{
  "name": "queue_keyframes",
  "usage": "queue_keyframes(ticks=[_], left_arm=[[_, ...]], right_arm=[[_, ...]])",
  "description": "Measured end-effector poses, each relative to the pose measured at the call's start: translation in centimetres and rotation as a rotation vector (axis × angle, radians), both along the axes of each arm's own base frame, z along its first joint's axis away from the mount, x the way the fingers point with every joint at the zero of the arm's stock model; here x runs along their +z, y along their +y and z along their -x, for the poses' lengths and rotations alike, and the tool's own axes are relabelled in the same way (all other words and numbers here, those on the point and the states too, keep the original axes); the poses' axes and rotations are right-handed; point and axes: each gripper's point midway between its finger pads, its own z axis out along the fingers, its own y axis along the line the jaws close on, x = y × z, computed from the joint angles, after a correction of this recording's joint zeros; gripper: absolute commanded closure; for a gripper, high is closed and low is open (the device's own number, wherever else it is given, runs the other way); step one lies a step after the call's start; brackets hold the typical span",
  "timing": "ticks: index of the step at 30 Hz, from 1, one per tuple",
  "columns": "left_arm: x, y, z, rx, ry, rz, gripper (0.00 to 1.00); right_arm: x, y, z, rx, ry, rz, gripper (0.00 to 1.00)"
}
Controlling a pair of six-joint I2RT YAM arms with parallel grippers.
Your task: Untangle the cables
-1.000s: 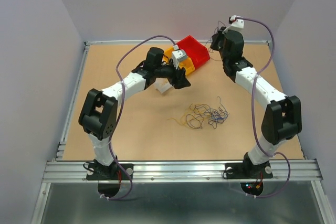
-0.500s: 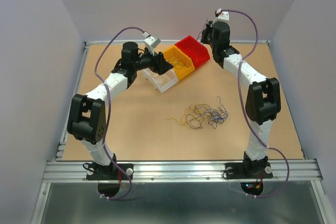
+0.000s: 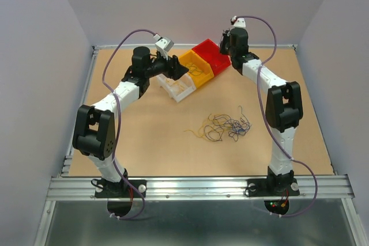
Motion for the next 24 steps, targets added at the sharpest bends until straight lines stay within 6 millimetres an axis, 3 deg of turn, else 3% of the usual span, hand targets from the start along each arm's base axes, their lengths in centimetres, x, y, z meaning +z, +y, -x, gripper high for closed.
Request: queue_keyframes(ticks=[11,15,18,24], left_arm=[[-0.1,0.2,-0.2,0.015,-0.001,-0.004,0.24],[-0.1,0.2,-0.2,0.015,-0.002,-0.005,0.24],[-0.1,0.2,-0.3,0.017,-0.002,-0.005,0.24],[-0.1,0.2,-0.3,0.023,-0.002,-0.006,0.24]], right_arm=[[-0.5,5.5,2.1,0.184,-0.008,0.116,0.99],[-1.6,7.2,2.4,0.270,0.008,0.102,0.99],[-3.4,7.1,1.3,0.314,0.042,0.057,0.99],[-7.2,4.1,-1.9,0.327,0.124,-0.016,0.99]])
